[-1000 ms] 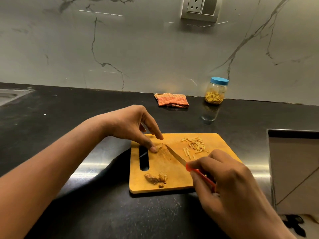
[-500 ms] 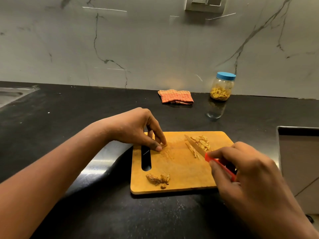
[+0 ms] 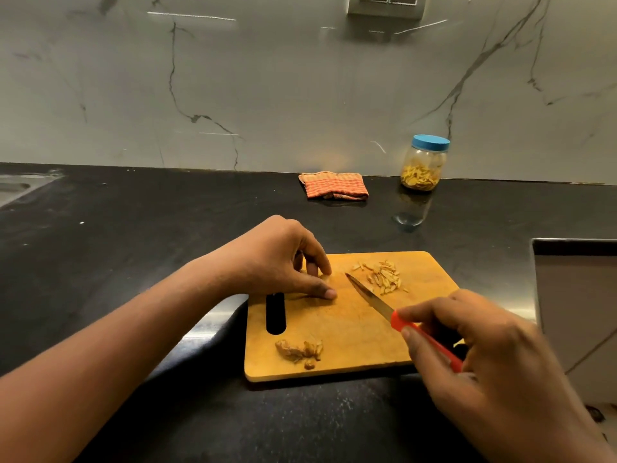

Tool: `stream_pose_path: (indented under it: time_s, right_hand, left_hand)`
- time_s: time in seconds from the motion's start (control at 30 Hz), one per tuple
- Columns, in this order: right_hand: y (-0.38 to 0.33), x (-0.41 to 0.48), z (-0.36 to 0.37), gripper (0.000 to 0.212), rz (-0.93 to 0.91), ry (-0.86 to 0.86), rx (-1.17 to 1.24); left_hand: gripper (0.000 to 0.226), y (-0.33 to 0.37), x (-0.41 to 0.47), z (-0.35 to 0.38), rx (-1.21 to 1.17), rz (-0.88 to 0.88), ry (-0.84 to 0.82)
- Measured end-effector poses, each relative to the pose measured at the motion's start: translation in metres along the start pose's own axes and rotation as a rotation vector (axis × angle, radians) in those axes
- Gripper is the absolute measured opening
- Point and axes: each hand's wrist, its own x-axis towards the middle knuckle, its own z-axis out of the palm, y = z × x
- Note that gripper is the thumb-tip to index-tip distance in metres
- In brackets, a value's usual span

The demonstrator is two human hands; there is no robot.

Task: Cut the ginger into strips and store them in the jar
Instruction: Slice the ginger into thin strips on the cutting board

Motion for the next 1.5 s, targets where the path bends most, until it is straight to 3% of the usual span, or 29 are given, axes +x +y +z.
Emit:
stream_pose_path:
  time_s: [0.47,1.03,1.5]
  right_hand:
    - [-0.009,0.005,0.011,0.017,-0.053,-0.006,0.014]
    - [-0.021,0.012,0.020,0.020,-0.059,-0.047,-0.088]
    - [-0.028,0.014,0.021,0.020,-0.059,-0.068,-0.139]
  left_hand:
    - [0.013,-0.016,-0.003,-0.003,-0.154,0.152,-0.008]
    - [0.023,-0.024,-0.020,0.012,0.098,0.383,0.166]
    - [0.029,-0.021,-0.023,0.010,0.183,0.413,0.143]
